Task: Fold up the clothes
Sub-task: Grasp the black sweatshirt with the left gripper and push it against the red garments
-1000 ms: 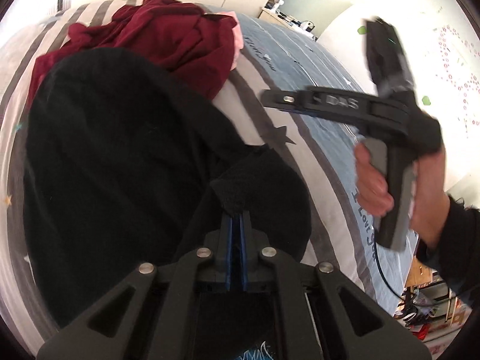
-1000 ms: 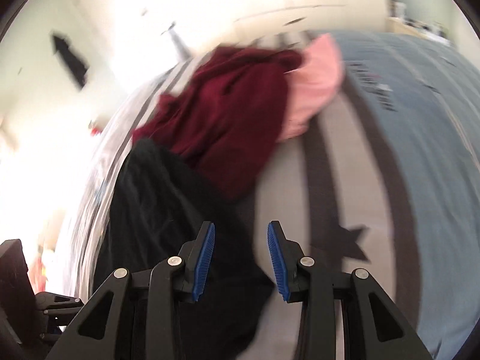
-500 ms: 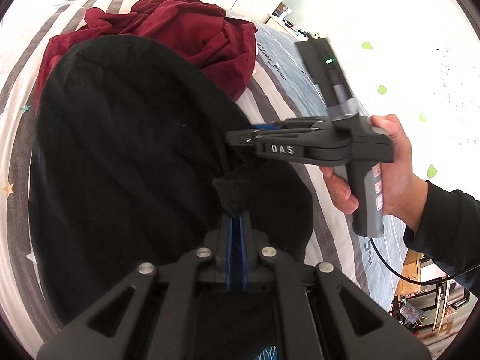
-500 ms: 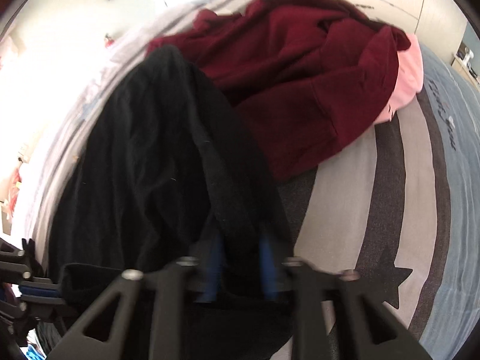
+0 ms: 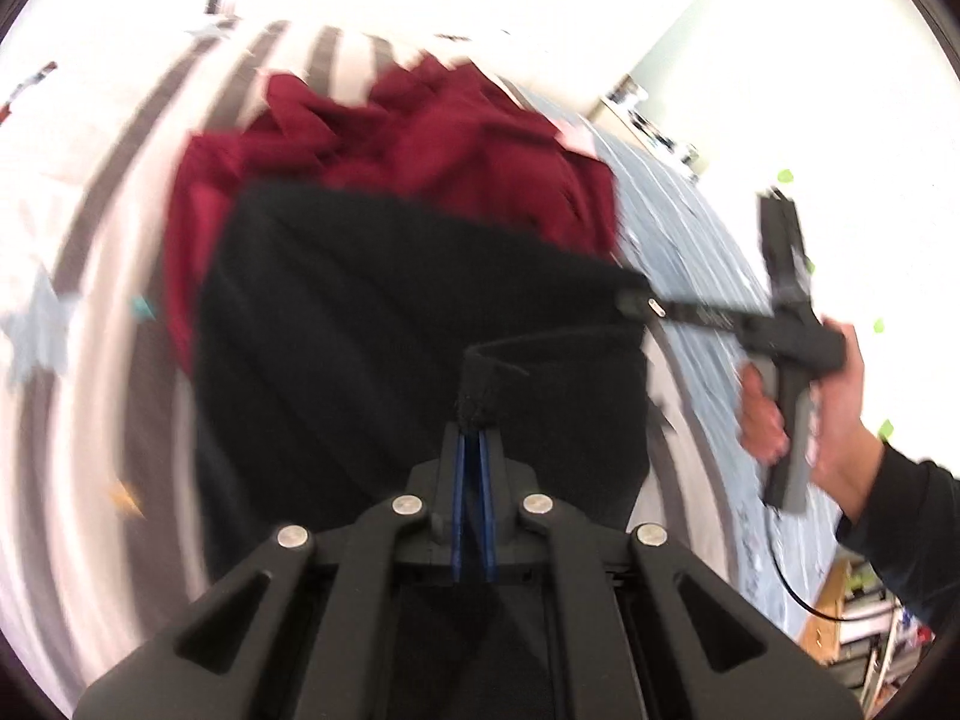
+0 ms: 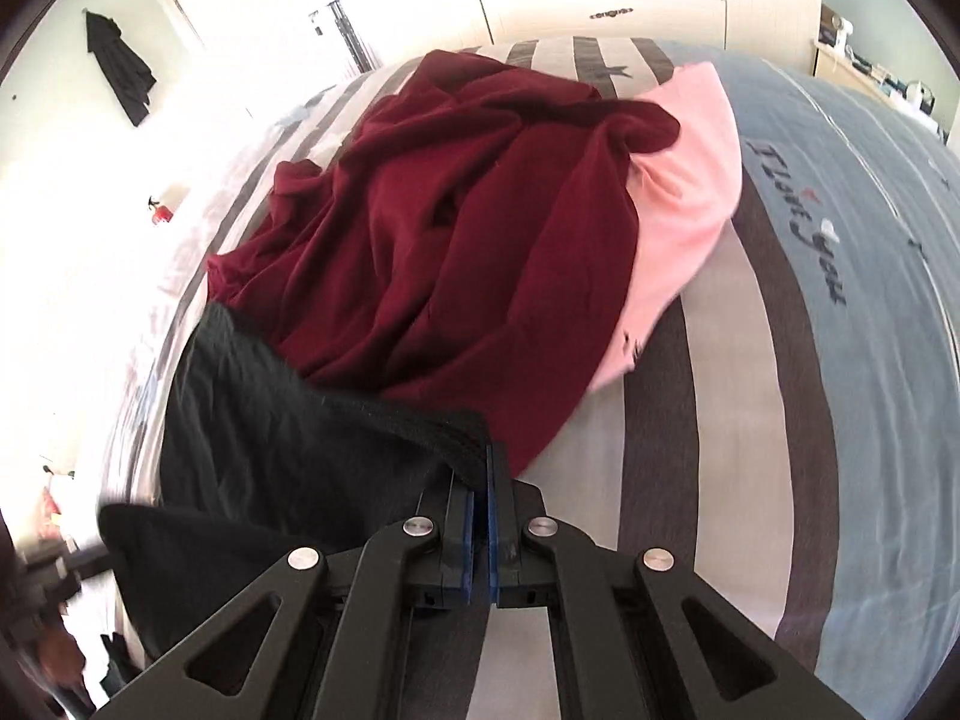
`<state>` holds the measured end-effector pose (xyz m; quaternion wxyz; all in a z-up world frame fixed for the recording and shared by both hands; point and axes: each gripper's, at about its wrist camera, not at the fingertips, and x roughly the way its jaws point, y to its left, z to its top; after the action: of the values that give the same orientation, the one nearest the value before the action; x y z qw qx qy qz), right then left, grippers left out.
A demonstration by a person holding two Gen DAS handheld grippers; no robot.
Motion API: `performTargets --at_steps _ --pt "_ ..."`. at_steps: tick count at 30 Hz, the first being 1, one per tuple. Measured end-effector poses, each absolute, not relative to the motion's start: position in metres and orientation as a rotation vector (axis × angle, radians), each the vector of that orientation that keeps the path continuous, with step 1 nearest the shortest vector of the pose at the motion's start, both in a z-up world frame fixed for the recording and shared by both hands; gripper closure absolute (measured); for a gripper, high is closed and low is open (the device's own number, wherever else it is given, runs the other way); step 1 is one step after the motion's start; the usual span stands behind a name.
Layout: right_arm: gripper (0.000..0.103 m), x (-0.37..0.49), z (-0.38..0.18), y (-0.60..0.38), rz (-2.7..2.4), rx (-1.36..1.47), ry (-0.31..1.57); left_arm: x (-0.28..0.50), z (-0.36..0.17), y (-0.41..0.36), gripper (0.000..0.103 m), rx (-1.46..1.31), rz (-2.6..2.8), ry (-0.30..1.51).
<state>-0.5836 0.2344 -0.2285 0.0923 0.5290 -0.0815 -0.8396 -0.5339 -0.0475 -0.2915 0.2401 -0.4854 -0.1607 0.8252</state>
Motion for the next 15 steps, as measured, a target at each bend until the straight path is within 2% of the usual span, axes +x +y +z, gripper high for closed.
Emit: performTargets --at_steps 12,14,15 --pt "0.099 -0.617 -0.236 0.216 -2.442 1.62 -0.376 -0.637 -0.281 -0.067 0.1 -1.337 2.35 -0.263" --pt "0.093 -0.617 -0.236 0.217 -2.426 1.626 -0.41 -0.644 -0.287 -0.07 0.1 -1.371 2.351 -0.237" --pt "0.082 -0.614 -0.235 0.221 -2.421 1.623 -0.44 -0.647 -0.291 -0.072 0.1 -1.386 2.352 -0.238"
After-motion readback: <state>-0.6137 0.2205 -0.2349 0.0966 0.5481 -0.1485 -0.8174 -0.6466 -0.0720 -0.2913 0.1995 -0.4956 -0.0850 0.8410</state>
